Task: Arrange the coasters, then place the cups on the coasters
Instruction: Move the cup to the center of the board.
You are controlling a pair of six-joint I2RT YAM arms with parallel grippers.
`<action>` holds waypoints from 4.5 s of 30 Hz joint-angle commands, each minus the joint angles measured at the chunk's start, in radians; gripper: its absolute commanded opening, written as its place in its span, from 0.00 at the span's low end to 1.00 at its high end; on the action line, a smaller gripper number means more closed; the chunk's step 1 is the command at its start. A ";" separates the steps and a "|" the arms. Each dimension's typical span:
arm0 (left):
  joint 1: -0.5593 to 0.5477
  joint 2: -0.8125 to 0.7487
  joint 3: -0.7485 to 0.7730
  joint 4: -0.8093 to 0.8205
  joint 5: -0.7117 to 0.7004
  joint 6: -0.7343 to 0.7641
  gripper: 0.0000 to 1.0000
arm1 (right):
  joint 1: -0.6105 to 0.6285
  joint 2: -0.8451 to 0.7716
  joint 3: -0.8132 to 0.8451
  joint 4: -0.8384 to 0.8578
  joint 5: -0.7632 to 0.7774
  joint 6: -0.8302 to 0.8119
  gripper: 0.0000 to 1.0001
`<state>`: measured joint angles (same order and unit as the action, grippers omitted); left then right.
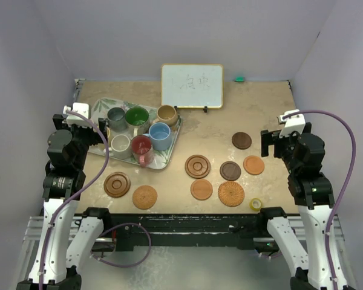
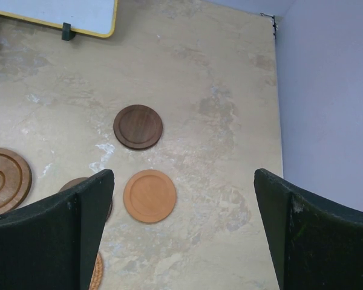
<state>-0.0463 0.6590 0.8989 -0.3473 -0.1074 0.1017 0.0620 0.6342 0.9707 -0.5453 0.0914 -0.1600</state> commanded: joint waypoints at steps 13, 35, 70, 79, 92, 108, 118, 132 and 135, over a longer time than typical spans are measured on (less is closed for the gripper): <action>0.000 -0.064 -0.059 0.056 0.069 0.033 0.94 | -0.011 0.009 0.038 0.042 -0.084 -0.029 1.00; 0.000 0.003 -0.073 -0.074 0.386 0.211 0.95 | -0.011 0.120 -0.002 0.035 -0.295 -0.115 1.00; 0.000 0.029 -0.142 -0.693 0.616 0.956 0.99 | -0.011 0.104 -0.079 0.000 -0.454 -0.175 1.00; 0.000 0.029 -0.229 -0.586 0.576 0.946 0.96 | 0.028 0.186 -0.055 -0.007 -0.405 -0.216 1.00; -0.001 0.029 -0.264 -0.507 0.573 0.889 0.95 | 0.332 0.539 -0.022 0.192 -0.272 -0.182 0.99; 0.000 0.035 -0.221 -0.342 0.628 0.654 0.95 | 0.600 1.047 0.199 0.191 -0.095 -0.175 0.90; 0.000 0.029 -0.218 -0.331 0.622 0.628 0.95 | 0.623 1.159 0.248 0.073 -0.145 -0.209 0.80; 0.000 0.021 -0.229 -0.339 0.617 0.629 0.92 | 0.572 1.256 0.309 0.038 -0.071 -0.258 0.66; 0.000 0.019 -0.232 -0.347 0.606 0.633 0.91 | 0.536 1.280 0.343 0.032 -0.053 -0.259 0.62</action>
<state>-0.0463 0.6888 0.6365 -0.7158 0.4866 0.7429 0.6456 1.8790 1.2625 -0.4892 -0.0193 -0.3958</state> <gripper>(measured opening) 0.918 0.637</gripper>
